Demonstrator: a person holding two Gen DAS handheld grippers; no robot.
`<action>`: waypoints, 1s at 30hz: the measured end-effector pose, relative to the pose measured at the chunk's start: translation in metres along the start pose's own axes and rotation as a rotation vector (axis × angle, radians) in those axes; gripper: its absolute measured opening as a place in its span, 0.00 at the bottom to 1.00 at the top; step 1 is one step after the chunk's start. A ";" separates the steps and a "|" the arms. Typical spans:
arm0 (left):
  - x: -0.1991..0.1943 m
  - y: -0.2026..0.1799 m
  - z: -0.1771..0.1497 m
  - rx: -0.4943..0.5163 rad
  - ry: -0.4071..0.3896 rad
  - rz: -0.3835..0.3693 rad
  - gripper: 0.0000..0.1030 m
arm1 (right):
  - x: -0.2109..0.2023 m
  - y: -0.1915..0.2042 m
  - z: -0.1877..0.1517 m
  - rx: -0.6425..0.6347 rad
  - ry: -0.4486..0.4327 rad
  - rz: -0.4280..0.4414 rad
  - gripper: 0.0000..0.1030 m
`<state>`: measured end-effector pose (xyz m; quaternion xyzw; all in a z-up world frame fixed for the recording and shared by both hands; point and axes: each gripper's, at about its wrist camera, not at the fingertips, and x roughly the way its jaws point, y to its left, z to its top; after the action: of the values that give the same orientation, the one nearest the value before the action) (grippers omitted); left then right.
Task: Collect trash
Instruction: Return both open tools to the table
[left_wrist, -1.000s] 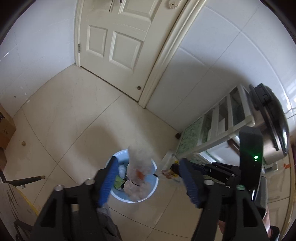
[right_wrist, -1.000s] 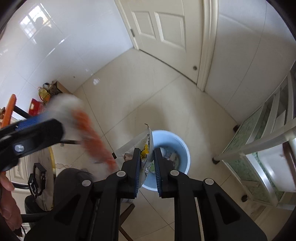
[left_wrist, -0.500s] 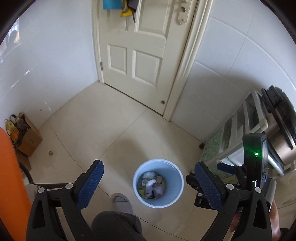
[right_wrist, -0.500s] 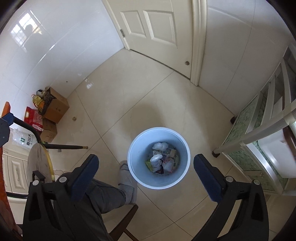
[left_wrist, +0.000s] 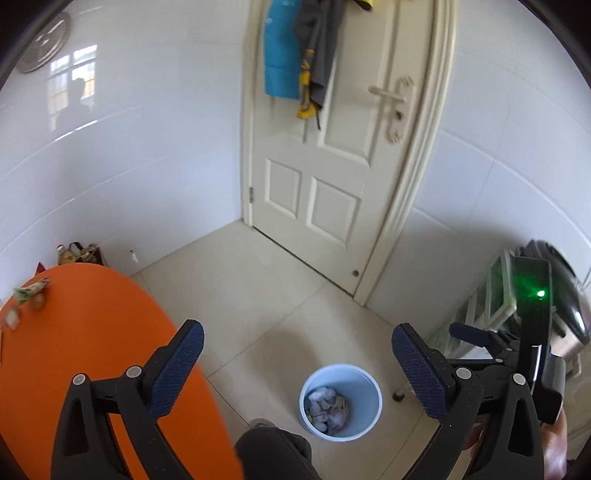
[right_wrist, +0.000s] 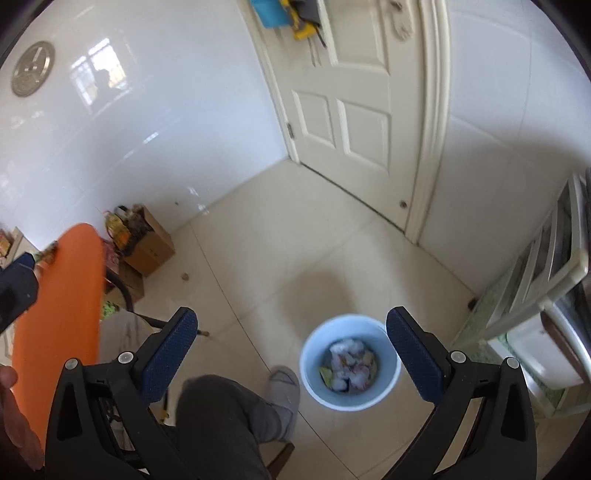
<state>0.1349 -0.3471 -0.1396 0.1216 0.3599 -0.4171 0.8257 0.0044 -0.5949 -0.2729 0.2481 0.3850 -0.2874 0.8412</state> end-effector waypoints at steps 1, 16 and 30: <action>-0.015 0.008 -0.003 -0.014 -0.016 0.009 0.98 | -0.009 0.013 0.004 -0.017 -0.020 0.014 1.00; -0.209 0.095 -0.074 -0.205 -0.228 0.277 0.99 | -0.087 0.185 0.011 -0.247 -0.173 0.251 1.00; -0.318 0.129 -0.170 -0.431 -0.314 0.527 0.99 | -0.143 0.325 -0.014 -0.493 -0.295 0.466 1.00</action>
<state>0.0266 0.0098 -0.0528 -0.0317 0.2648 -0.1184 0.9565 0.1393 -0.3130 -0.1040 0.0749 0.2504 -0.0193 0.9650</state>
